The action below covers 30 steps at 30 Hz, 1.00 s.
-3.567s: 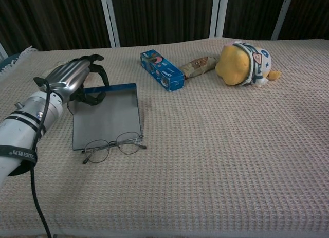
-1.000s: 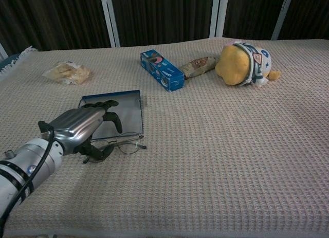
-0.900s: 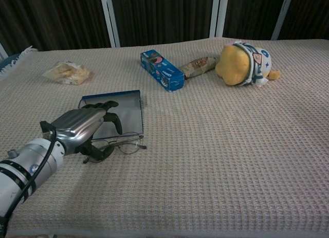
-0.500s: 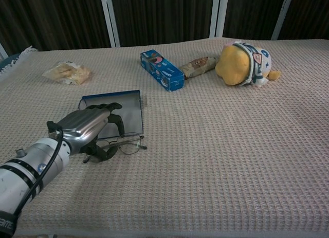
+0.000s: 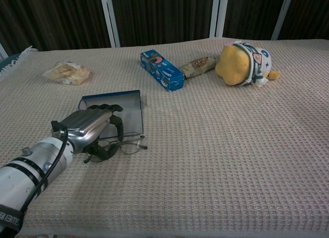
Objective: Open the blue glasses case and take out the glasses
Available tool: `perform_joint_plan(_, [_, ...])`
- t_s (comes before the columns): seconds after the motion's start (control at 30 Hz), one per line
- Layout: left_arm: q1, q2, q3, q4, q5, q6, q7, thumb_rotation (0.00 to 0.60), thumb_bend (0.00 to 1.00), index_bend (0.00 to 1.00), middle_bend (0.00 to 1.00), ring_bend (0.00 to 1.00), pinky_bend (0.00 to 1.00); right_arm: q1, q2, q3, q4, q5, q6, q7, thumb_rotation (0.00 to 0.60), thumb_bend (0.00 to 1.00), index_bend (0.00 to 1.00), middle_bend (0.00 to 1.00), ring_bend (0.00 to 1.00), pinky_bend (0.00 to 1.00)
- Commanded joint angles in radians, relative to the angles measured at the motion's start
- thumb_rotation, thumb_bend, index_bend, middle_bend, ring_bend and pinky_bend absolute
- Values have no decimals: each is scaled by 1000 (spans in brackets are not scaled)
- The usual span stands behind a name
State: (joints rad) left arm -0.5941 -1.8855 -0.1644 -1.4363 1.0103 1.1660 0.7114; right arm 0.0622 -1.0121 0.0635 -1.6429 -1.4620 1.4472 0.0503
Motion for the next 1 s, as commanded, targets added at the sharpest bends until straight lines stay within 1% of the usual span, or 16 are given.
perform_joint_plan(0.03, [-3, 0, 1, 3, -3, -1, 2, 600, 408, 538, 84, 0, 37, 0, 0, 0, 0, -1, 0, 1, 600, 61, 0, 0, 0, 0])
perform_joint_plan(0.17, [-5, 1, 5, 6, -1, -1, 1, 600, 458, 573, 104, 0, 36, -1, 0, 0, 1, 1, 0, 1, 600, 61, 0, 0, 0, 0])
perform_joint_plan(0.53, [-2, 9, 12, 10, 42, 9, -47, 600, 510, 679, 162, 5, 35, -1, -1, -1, 3, -2, 0, 1, 600, 61, 0, 0, 0, 0])
perform_joint_plan(0.77, [3, 16, 28, -14, 86, 19, -75, 600, 512, 687, 168, 11, 35, 0, -2, -2, 2, -5, 0, -2, 600, 61, 0, 0, 0, 0])
perform_joint_plan(0.9, [-5, 11, 23, -42, 115, 28, -77, 600, 512, 687, 168, 12, 35, -2, -1, -2, 1, -5, 2, -1, 600, 60, 0, 0, 0, 0])
perform_joint_plan(1.0, [-19, 1, 9, -62, 124, 29, -68, 600, 510, 686, 168, 12, 35, -1, 0, -2, 2, -6, 0, 1, 600, 61, 0, 0, 0, 0])
